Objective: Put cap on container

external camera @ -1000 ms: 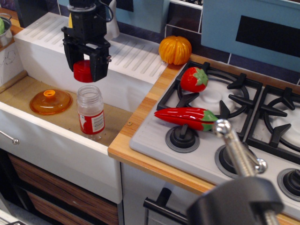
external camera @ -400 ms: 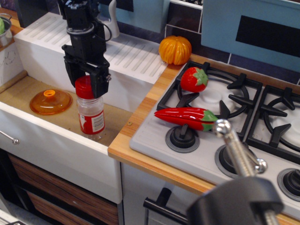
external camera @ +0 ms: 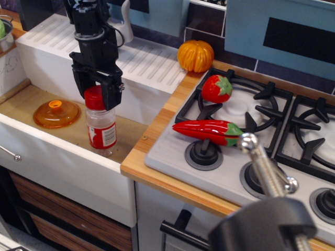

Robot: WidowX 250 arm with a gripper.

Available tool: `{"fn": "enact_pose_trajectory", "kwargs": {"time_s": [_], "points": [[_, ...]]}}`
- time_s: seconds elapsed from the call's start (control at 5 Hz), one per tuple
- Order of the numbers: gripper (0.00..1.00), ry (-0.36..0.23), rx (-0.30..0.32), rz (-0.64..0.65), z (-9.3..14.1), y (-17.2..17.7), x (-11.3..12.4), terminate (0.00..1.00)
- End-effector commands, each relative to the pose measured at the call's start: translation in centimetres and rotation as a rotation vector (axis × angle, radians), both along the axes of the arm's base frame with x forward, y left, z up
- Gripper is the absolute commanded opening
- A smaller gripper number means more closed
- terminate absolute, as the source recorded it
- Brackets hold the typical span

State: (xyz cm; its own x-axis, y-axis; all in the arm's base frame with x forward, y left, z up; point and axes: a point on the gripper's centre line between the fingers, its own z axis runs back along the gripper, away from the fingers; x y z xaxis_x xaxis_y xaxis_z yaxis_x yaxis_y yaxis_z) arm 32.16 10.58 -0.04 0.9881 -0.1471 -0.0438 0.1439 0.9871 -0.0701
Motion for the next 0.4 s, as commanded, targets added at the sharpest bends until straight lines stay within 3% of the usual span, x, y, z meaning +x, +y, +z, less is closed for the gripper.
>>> {"fn": "enact_pose_trajectory", "kwargs": {"time_s": [0.0,0.2], "points": [[1.00,0.027,0.005,0.023,0.39,0.11,0.13,0.00],[1.00,0.027,0.005,0.023,0.39,0.11,0.13,1.00]]}}
